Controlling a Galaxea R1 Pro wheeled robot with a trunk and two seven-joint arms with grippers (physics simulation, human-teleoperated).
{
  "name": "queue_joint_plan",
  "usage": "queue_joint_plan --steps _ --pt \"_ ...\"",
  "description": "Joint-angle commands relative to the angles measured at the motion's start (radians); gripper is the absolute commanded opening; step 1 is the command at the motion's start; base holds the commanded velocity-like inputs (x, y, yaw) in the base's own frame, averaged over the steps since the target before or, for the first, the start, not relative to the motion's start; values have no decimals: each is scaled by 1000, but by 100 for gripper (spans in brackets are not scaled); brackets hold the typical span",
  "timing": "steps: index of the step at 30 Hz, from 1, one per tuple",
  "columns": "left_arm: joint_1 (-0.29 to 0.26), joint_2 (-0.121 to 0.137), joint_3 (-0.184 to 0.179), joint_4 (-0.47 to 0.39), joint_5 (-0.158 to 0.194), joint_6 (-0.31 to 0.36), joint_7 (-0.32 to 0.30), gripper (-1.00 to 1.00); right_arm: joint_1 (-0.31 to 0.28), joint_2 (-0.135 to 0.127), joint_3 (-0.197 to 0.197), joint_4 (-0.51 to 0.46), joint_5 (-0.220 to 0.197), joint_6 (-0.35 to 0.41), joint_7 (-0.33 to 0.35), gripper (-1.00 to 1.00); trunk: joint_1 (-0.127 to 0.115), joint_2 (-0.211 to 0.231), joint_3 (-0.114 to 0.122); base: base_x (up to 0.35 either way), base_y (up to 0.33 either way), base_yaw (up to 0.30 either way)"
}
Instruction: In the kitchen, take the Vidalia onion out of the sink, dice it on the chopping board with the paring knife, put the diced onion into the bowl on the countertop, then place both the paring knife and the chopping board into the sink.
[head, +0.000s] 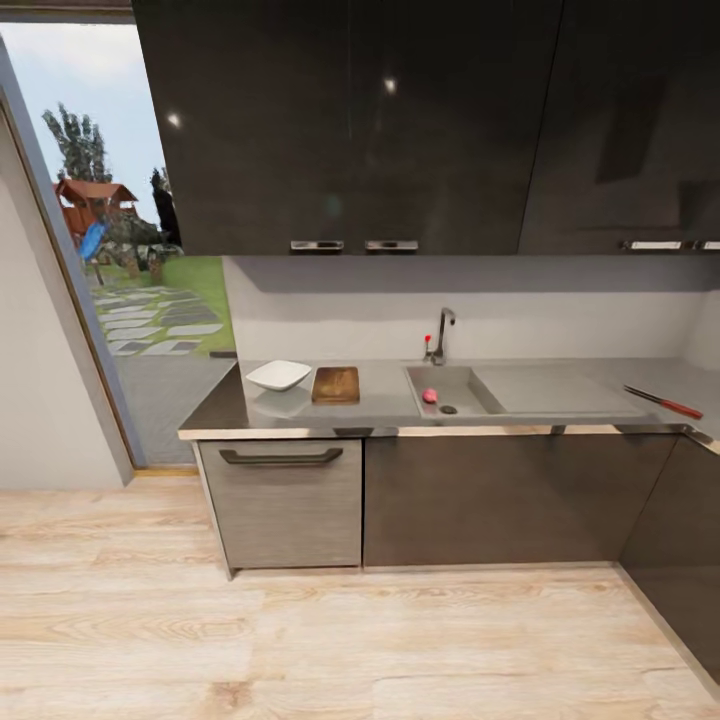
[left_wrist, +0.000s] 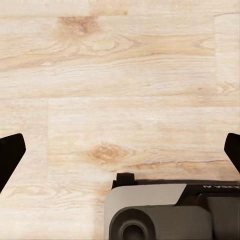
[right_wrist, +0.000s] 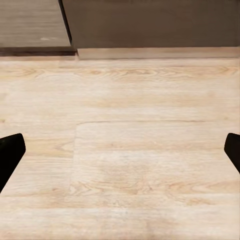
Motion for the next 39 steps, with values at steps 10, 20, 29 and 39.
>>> queue_joint_plan --steps 10,20,29,39 --pt "0 0 1 -1 1 0 0 100 -1 0 1 1 1 -3 0 100 -38 69 30 0 0 0" --pt "0 0 1 -1 1 0 0 100 -1 0 1 1 1 -3 0 100 -77 139 62 0 0 0" --pt "0 0 1 -1 1 0 0 100 -1 0 1 1 1 -3 0 100 -111 202 90 0 0 0" --pt "0 0 1 0 1 0 0 100 -1 0 1 2 1 -3 0 100 -149 272 121 0 0 0"
